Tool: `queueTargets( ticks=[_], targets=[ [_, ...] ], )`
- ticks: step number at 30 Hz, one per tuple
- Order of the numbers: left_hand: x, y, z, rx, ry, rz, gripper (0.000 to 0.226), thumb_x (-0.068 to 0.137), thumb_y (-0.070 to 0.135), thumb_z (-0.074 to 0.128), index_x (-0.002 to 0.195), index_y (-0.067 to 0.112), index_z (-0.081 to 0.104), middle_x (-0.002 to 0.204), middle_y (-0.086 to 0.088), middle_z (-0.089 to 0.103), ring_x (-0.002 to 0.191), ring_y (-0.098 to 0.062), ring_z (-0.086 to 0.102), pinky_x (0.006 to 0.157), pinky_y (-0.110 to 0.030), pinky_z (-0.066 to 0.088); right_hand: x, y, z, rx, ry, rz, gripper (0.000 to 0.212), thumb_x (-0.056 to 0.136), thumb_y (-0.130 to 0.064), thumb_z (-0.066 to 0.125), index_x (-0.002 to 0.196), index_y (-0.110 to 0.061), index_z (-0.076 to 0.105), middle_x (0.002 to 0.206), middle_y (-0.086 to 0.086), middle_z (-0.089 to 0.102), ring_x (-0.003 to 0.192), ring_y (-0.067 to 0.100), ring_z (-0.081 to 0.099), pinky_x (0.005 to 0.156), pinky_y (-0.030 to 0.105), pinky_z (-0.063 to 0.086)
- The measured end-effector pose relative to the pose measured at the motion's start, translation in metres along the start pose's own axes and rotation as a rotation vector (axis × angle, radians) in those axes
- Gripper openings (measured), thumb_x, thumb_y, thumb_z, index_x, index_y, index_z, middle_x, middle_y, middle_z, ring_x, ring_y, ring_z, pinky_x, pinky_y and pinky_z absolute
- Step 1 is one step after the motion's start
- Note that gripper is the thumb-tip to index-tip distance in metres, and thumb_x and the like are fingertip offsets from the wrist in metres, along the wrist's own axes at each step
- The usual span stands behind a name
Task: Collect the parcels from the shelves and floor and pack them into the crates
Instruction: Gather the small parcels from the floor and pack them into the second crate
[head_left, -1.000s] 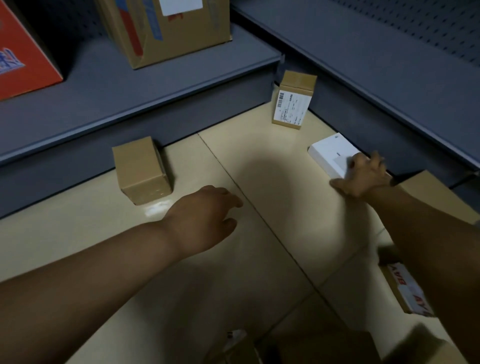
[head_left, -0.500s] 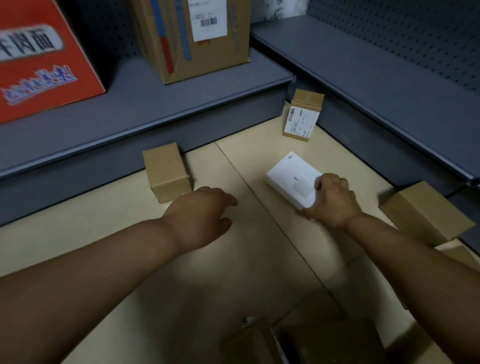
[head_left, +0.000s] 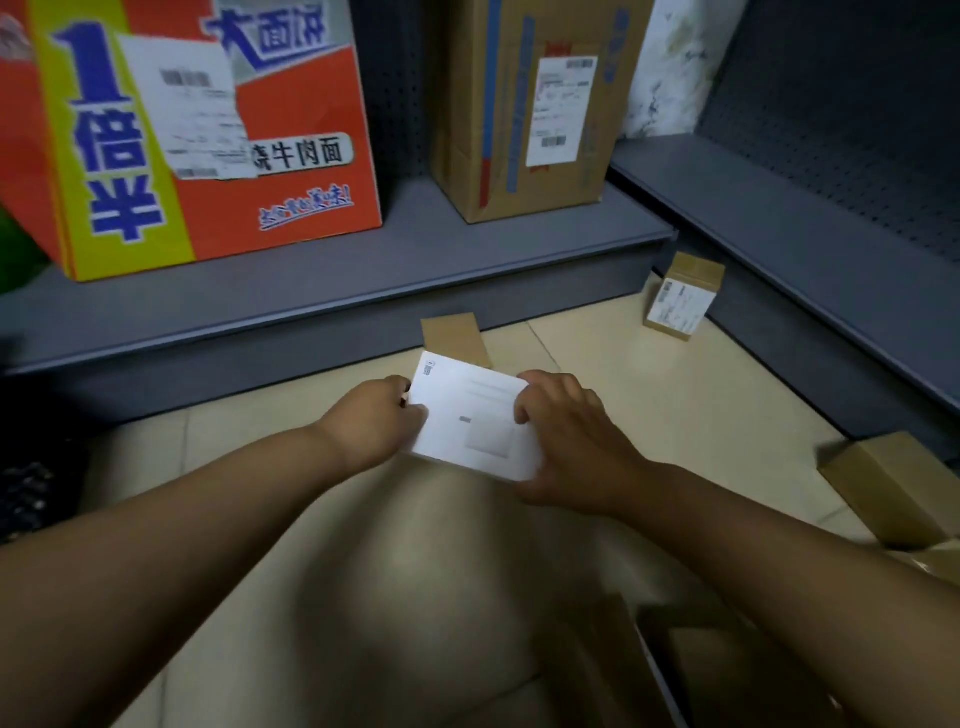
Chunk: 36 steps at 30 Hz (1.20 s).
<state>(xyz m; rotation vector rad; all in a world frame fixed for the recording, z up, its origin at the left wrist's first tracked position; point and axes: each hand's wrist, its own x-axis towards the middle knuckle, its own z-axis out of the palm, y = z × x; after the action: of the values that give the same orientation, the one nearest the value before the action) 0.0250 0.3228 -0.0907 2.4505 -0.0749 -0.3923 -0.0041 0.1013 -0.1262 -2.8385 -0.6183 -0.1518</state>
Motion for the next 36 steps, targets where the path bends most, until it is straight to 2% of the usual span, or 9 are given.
queueTargets(
  ticks=[6, 9, 14, 17, 20, 25, 28, 31, 36],
  targets=[
    [-0.045, -0.044, -0.061, -0.413, 0.074, -0.120, 0.022, 0.094, 0.010, 0.050, 0.114, 0.006, 0.059, 0.103, -0.008, 0.067, 0.085, -0.020, 0.063, 0.071, -0.030, 0.053, 0.023, -0.061, -0.024, 0.287, -0.023, 0.084, 0.088, 0.062, -0.051, 0.078, 0.133, -0.025, 0.032, 0.152, -0.006, 0.013, 0.137, 0.012, 0.016, 0.103, 0.025, 0.026],
    [-0.072, -0.069, -0.091, -0.435, 0.166, -0.133, 0.021, 0.093, 0.009, 0.052, 0.114, 0.007, 0.057, 0.103, -0.006, 0.066, 0.088, -0.021, 0.063, 0.075, -0.034, 0.053, 0.037, -0.095, -0.037, 0.533, 0.017, 0.372, 0.073, 0.078, -0.047, 0.067, 0.137, -0.016, 0.038, 0.148, 0.002, 0.030, 0.131, 0.018, 0.036, 0.108, 0.033, 0.034],
    [-0.110, -0.102, -0.133, -0.443, 0.345, -0.107, 0.020, 0.091, 0.007, 0.054, 0.110, 0.010, 0.060, 0.103, -0.006, 0.067, 0.090, -0.025, 0.065, 0.081, -0.037, 0.054, 0.068, -0.163, -0.059, 1.039, -0.198, 0.502, 0.048, 0.097, -0.045, 0.038, 0.114, -0.006, 0.060, 0.092, 0.020, 0.067, 0.070, 0.024, 0.067, 0.069, 0.035, 0.057],
    [-0.129, -0.117, -0.158, -0.449, 0.471, -0.057, 0.026, 0.089, 0.004, 0.055, 0.111, 0.013, 0.063, 0.100, -0.003, 0.069, 0.079, -0.013, 0.062, 0.073, -0.027, 0.049, 0.093, -0.203, -0.073, 1.096, -0.273, 0.496, 0.050, 0.097, -0.052, 0.033, 0.117, -0.012, 0.056, 0.088, 0.019, 0.069, 0.073, 0.028, 0.072, 0.066, 0.034, 0.060],
    [-0.147, -0.133, -0.182, -0.483, 0.563, -0.056, 0.032, 0.087, 0.005, 0.056, 0.116, 0.016, 0.064, 0.107, -0.006, 0.069, 0.093, -0.020, 0.065, 0.089, -0.035, 0.051, 0.120, -0.238, -0.084, 1.050, -0.284, 0.502, 0.059, 0.094, -0.059, 0.028, 0.114, -0.012, 0.058, 0.089, 0.020, 0.070, 0.071, 0.025, 0.072, 0.061, 0.031, 0.059],
    [-0.159, -0.147, -0.222, -0.344, 0.596, -0.207, 0.051, 0.085, 0.056, 0.040, 0.121, 0.026, 0.059, 0.135, -0.010, 0.053, 0.126, -0.031, 0.044, 0.110, -0.044, 0.030, 0.143, -0.290, -0.089, 1.136, -0.250, 0.614, 0.062, 0.090, -0.067, 0.024, 0.092, -0.013, 0.054, 0.082, 0.018, 0.066, 0.066, 0.024, 0.069, 0.050, 0.028, 0.057],
    [-0.167, -0.152, -0.234, -0.646, 0.626, -0.248, 0.052, 0.092, 0.060, 0.036, 0.130, 0.028, 0.049, 0.146, -0.012, 0.039, 0.128, -0.028, 0.042, 0.107, -0.037, 0.031, 0.148, -0.308, -0.081, 1.288, -0.228, 0.634, 0.064, 0.090, -0.067, 0.026, 0.094, -0.010, 0.057, 0.085, 0.014, 0.066, 0.068, 0.023, 0.068, 0.048, 0.027, 0.056],
    [-0.180, -0.161, -0.241, -0.974, 0.579, -0.182, 0.039, 0.096, 0.048, 0.041, 0.114, 0.016, 0.055, 0.110, -0.003, 0.060, 0.091, -0.017, 0.060, 0.074, -0.029, 0.052, 0.145, -0.318, -0.065, 1.426, -0.142, 0.662, 0.037, 0.094, -0.045, 0.048, 0.094, -0.008, 0.055, 0.082, 0.010, 0.067, 0.069, 0.021, 0.069, 0.057, 0.031, 0.059],
    [-0.195, -0.187, -0.243, -0.828, 0.647, -0.124, 0.028, 0.090, 0.004, 0.053, 0.117, 0.012, 0.052, 0.108, -0.008, 0.058, 0.086, -0.019, 0.057, 0.073, -0.033, 0.047, 0.142, -0.329, -0.047, 1.484, -0.160, 0.596, 0.015, 0.086, -0.001, 0.059, 0.100, -0.005, 0.054, 0.095, 0.017, 0.070, 0.089, 0.028, 0.070, 0.078, 0.036, 0.058]
  ],
)
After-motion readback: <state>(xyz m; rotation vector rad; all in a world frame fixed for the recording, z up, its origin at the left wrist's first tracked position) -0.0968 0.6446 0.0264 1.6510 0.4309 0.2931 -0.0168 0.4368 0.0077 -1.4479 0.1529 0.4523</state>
